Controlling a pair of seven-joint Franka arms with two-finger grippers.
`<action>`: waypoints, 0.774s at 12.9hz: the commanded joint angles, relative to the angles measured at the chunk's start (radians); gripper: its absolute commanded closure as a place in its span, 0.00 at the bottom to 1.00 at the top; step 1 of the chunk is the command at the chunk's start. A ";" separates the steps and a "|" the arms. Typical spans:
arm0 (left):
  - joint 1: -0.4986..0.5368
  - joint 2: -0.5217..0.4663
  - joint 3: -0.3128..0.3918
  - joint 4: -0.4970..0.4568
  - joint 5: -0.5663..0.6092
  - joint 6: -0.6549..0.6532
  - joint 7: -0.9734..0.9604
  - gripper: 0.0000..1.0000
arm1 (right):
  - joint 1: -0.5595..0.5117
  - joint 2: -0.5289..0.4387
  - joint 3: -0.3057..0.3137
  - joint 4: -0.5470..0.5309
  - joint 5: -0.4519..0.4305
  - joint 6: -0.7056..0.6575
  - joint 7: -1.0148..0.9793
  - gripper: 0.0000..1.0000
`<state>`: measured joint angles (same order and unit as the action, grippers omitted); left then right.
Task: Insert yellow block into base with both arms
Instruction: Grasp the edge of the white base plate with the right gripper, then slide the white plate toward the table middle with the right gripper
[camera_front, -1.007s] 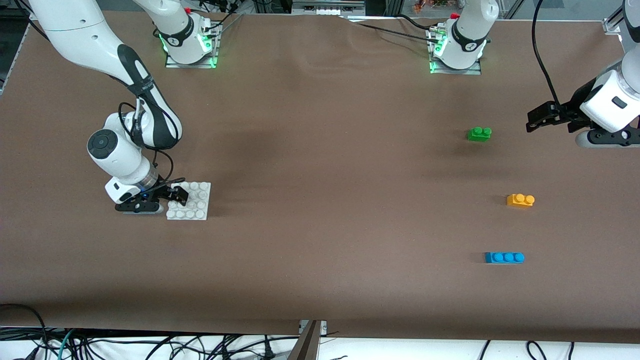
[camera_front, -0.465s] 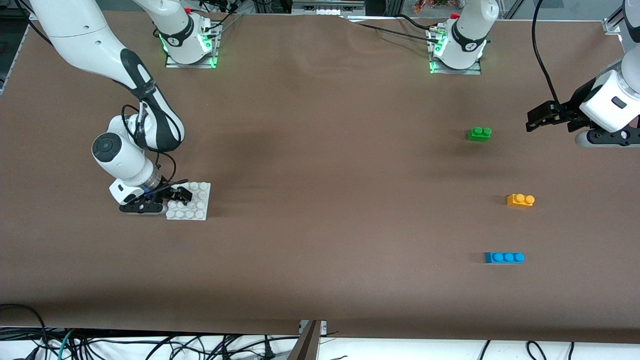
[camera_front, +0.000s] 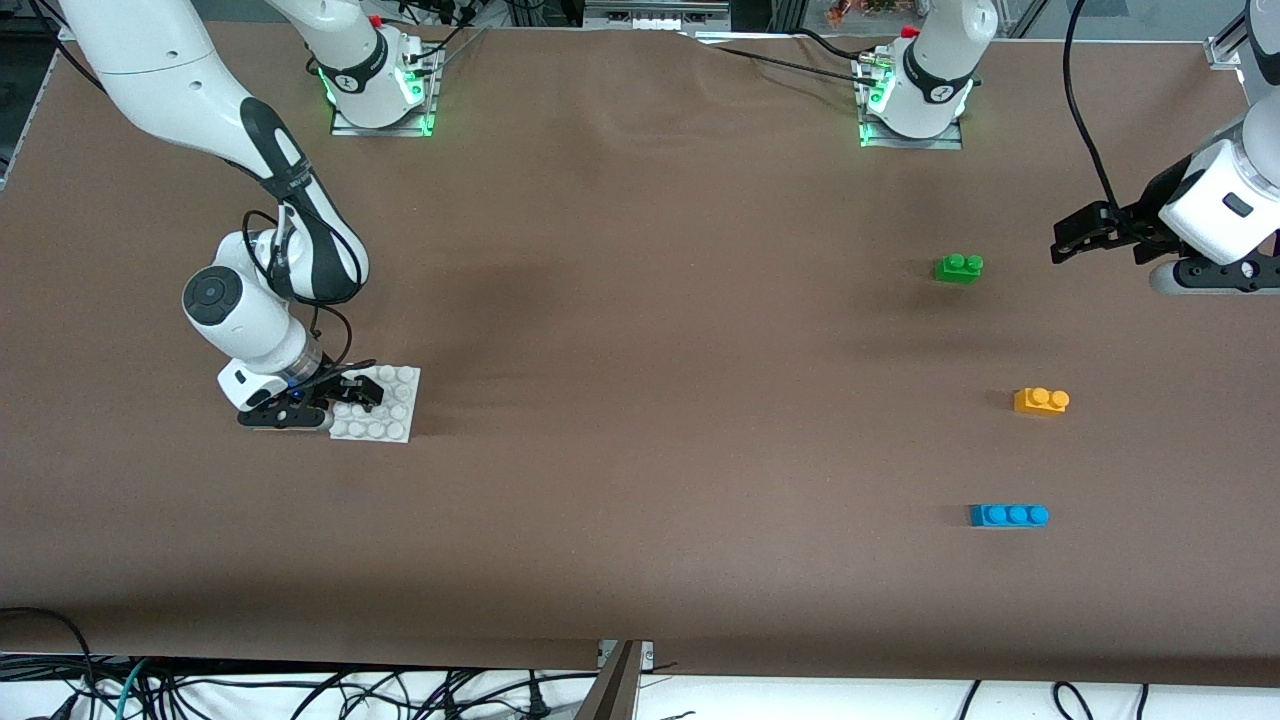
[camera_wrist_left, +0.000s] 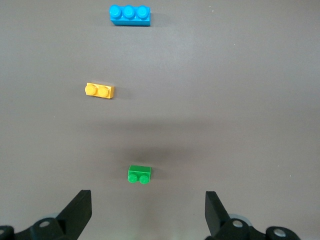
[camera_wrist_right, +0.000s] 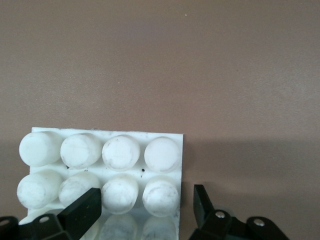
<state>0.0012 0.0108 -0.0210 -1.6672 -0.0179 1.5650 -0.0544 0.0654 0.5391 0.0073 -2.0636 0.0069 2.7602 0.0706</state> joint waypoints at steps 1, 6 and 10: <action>0.013 0.011 -0.007 0.027 -0.028 -0.023 0.002 0.00 | -0.010 0.025 0.010 0.023 0.010 -0.002 -0.011 0.16; 0.014 0.011 -0.005 0.027 -0.030 -0.030 0.002 0.00 | -0.009 0.022 0.030 0.022 0.013 -0.001 0.005 0.22; 0.014 0.011 -0.007 0.027 -0.030 -0.030 0.002 0.00 | -0.004 0.028 0.033 0.025 0.011 0.001 0.032 0.23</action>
<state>0.0021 0.0108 -0.0210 -1.6672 -0.0181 1.5583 -0.0544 0.0654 0.5423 0.0232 -2.0619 0.0070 2.7609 0.0793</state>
